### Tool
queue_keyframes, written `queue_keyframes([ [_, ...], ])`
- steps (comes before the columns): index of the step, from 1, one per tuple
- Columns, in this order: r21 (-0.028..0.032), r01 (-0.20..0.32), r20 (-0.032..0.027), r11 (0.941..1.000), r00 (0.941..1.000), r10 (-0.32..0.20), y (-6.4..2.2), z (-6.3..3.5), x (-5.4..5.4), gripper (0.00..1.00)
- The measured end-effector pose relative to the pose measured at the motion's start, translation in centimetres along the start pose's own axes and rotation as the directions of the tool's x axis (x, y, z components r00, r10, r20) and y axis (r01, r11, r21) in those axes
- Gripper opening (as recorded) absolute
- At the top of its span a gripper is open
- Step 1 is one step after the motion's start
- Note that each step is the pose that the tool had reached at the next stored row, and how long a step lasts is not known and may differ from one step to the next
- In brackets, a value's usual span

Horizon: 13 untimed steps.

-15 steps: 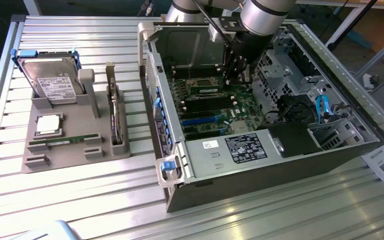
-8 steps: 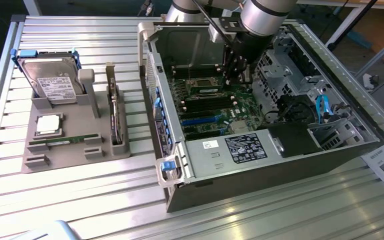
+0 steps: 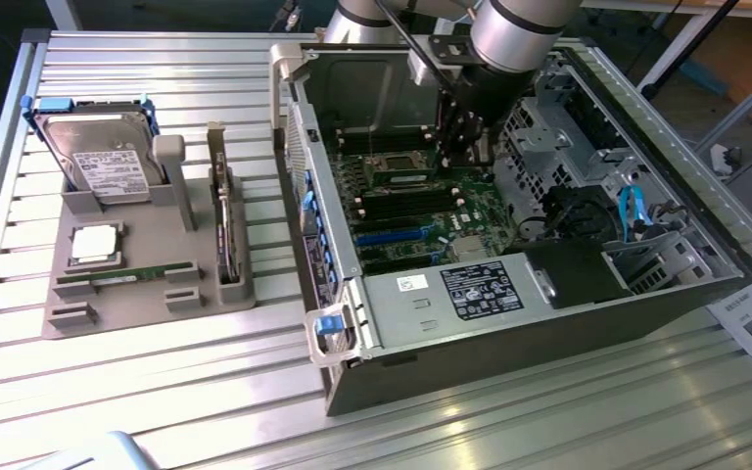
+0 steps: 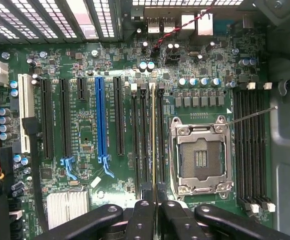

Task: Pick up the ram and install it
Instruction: 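Insert the ram into the slot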

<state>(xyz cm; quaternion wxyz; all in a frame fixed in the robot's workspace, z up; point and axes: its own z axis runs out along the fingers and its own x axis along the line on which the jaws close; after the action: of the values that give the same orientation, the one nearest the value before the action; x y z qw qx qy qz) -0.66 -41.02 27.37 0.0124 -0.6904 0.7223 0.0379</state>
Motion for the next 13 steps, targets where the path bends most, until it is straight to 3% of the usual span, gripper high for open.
queue_keyframes([
  [13,-0.0010,0.013,-0.0006,0.9999,0.9999,-0.013,-0.02,0.01,0.44,0.12],
])
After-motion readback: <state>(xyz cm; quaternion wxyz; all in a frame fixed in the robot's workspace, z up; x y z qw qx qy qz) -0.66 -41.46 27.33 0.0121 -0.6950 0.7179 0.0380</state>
